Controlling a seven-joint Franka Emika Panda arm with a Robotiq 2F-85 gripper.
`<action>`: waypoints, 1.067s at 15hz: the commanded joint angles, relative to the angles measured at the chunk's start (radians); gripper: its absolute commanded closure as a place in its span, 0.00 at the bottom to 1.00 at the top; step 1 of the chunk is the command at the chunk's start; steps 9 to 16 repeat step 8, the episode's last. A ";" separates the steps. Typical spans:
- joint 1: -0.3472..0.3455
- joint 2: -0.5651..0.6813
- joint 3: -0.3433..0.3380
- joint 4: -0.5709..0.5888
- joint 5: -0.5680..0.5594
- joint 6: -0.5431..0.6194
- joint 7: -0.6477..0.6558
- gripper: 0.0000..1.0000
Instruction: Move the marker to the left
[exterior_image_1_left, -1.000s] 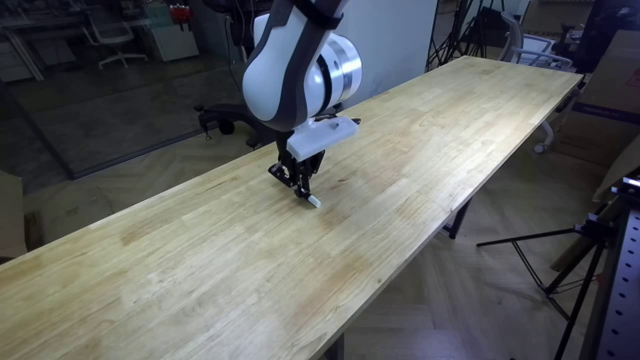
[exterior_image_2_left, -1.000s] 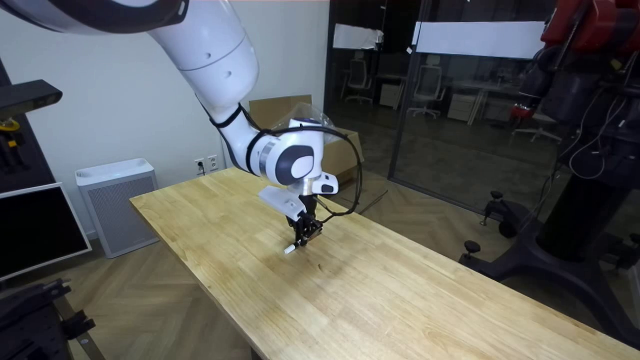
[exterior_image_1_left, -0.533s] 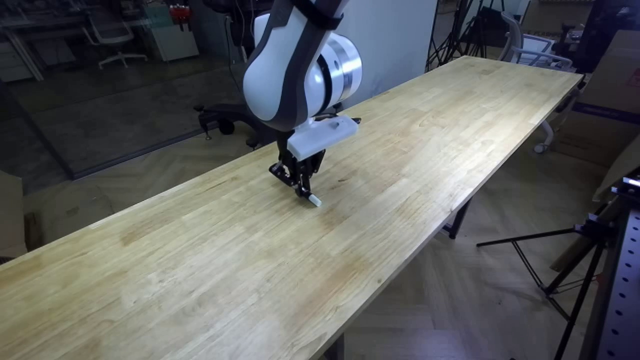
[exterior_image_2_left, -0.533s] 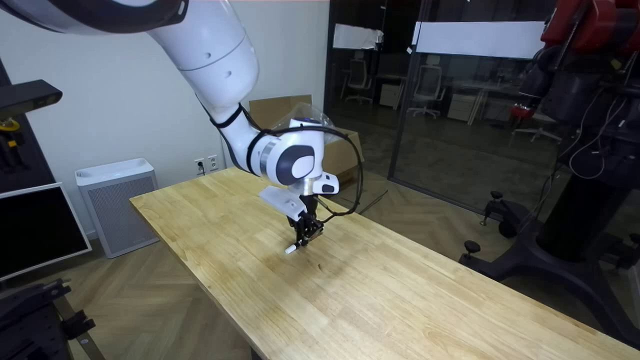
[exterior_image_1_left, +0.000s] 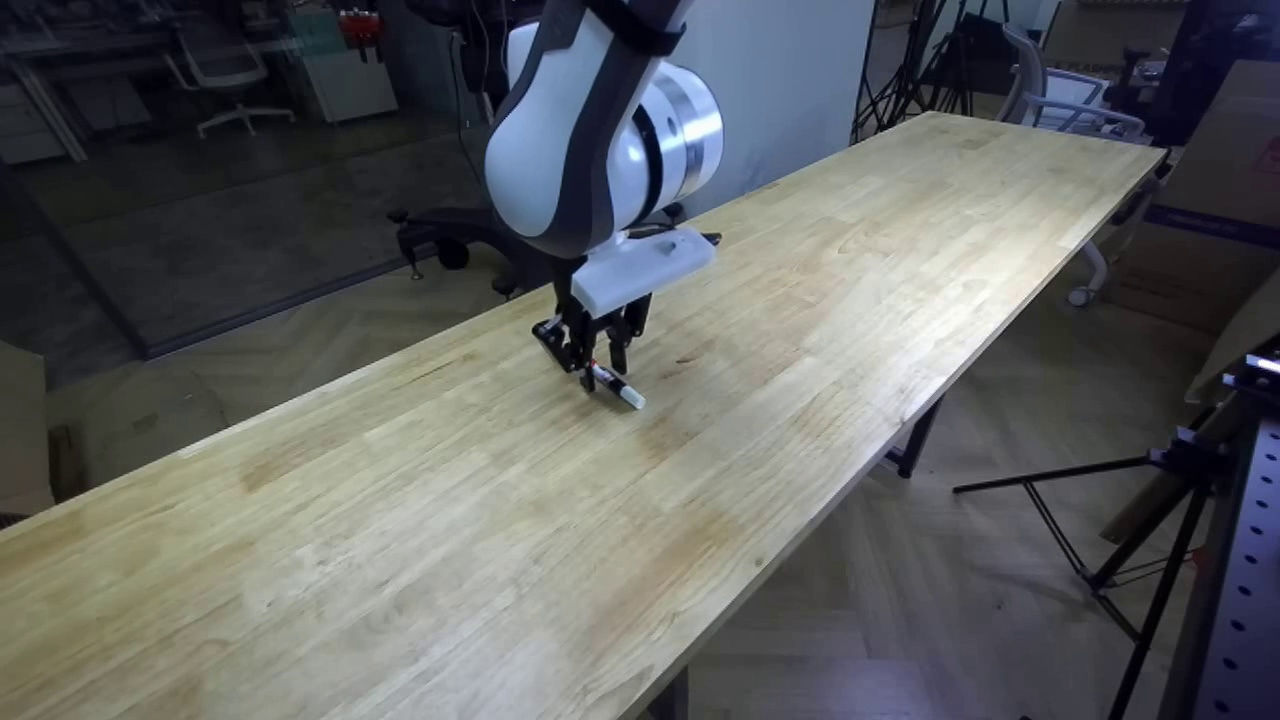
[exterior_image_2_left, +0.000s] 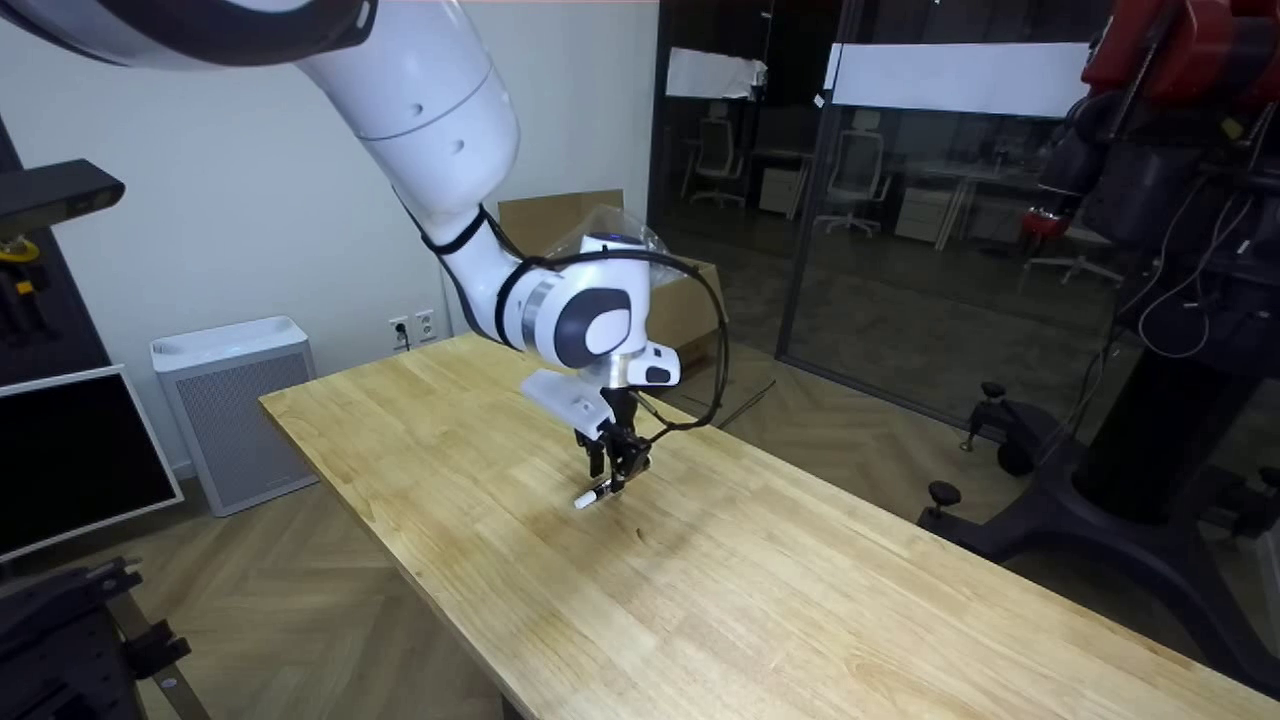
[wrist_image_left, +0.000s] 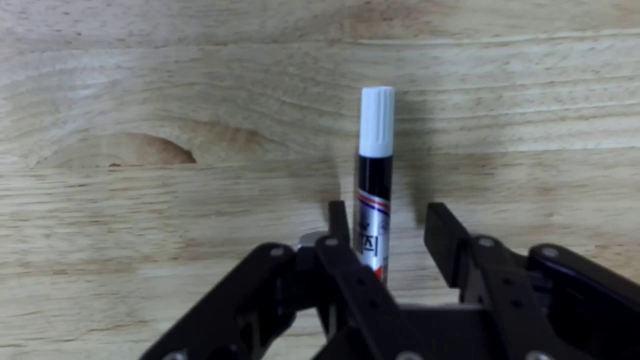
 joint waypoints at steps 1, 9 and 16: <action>0.013 -0.023 -0.011 0.002 0.002 -0.031 0.041 0.24; 0.040 -0.095 -0.032 -0.044 -0.010 -0.062 0.088 0.00; 0.040 -0.095 -0.032 -0.044 -0.010 -0.062 0.088 0.00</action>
